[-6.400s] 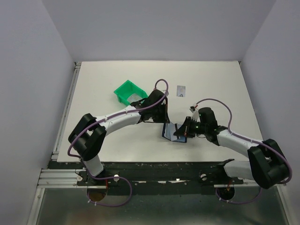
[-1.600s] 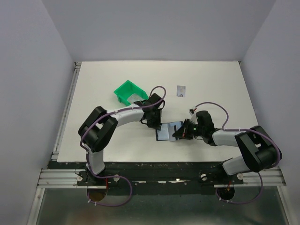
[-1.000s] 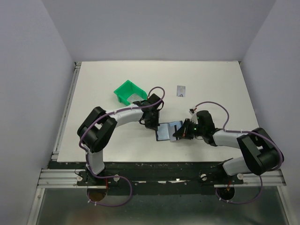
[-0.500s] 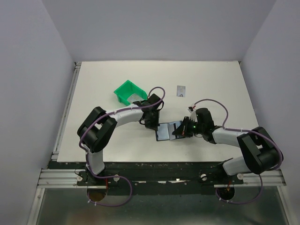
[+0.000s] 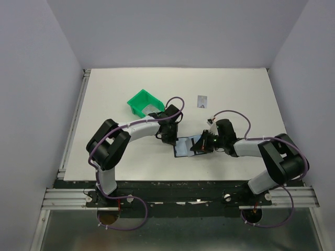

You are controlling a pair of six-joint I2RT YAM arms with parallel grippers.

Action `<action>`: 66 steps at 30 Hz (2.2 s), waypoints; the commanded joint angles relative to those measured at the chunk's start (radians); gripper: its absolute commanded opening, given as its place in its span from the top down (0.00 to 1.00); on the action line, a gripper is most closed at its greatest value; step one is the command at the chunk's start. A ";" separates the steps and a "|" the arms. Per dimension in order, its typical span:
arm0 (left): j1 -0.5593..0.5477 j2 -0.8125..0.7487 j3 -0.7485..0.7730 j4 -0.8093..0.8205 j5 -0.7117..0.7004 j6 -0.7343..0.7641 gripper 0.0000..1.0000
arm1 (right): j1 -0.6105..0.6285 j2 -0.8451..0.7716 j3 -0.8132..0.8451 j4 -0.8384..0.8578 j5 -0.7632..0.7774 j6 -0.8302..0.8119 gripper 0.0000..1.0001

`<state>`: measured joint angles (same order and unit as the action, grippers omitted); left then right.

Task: Put the credit cards into the card holder
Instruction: Insert the credit card into the card holder.

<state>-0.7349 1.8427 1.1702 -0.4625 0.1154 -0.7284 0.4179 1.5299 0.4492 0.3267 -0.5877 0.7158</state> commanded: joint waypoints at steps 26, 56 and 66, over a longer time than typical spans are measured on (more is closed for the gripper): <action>0.003 0.020 0.011 -0.053 -0.040 0.021 1.00 | 0.001 0.133 0.068 0.095 -0.011 0.016 1.00; 0.003 0.021 0.011 -0.047 -0.040 0.026 1.00 | 0.016 0.231 0.006 0.340 -0.176 0.111 1.00; 0.003 0.018 0.009 -0.045 -0.039 0.026 1.00 | 0.019 0.248 0.032 0.292 -0.045 0.109 1.00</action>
<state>-0.7322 1.8427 1.1797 -0.4923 0.0959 -0.7136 0.4198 1.7527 0.4690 0.6411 -0.7097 0.8379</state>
